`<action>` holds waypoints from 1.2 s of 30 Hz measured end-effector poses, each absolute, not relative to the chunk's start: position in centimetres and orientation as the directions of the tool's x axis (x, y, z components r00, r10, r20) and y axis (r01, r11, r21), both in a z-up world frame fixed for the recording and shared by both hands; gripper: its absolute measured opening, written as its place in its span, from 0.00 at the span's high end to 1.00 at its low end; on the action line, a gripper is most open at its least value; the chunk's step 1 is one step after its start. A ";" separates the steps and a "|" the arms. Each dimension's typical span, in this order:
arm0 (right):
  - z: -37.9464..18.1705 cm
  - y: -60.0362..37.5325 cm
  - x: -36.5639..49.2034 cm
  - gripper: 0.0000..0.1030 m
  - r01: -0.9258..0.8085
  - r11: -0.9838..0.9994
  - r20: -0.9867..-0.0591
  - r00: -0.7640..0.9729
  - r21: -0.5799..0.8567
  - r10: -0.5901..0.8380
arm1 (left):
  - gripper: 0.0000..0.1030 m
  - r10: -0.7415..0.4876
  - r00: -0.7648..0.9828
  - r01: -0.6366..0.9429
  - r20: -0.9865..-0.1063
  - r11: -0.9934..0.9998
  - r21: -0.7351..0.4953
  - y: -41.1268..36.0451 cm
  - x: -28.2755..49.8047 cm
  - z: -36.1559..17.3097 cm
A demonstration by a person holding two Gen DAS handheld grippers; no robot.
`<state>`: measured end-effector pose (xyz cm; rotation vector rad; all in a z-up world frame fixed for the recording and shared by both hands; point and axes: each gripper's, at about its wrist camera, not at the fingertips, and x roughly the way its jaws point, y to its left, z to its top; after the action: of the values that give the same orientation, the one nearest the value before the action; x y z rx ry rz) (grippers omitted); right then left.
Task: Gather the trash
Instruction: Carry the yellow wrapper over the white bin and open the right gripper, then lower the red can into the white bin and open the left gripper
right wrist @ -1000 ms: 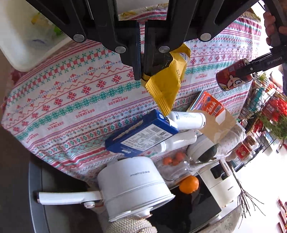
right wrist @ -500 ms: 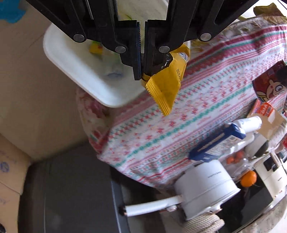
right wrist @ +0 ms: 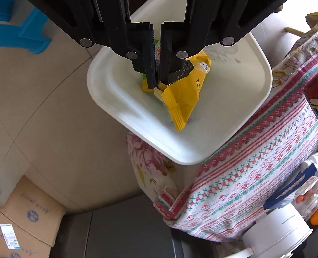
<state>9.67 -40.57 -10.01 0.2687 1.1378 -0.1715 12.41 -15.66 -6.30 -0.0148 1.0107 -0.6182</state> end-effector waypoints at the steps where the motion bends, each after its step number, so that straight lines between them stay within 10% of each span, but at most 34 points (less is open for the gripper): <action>1: -10.1 -40.9 9.6 0.85 0.280 0.951 -0.912 0.409 0.130 0.004 | 0.43 -0.488 0.371 0.486 -0.790 0.827 -0.282 -16.2 12.3 -6.5; 4: -9.8 -41.6 9.2 0.59 0.298 0.942 -0.906 0.422 0.156 0.016 | 0.43 -0.478 0.358 0.510 -0.802 0.820 -0.261 -17.7 11.9 -7.3; 36: -9.0 -42.9 8.6 0.47 0.334 0.919 -0.880 0.474 0.210 0.029 | 0.29 -0.365 0.409 0.540 -0.836 0.836 -0.101 -20.1 12.6 -10.5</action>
<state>8.61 -42.92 -8.99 0.3802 1.0677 -0.1922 12.61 -20.10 -10.50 0.1959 0.9977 -0.5745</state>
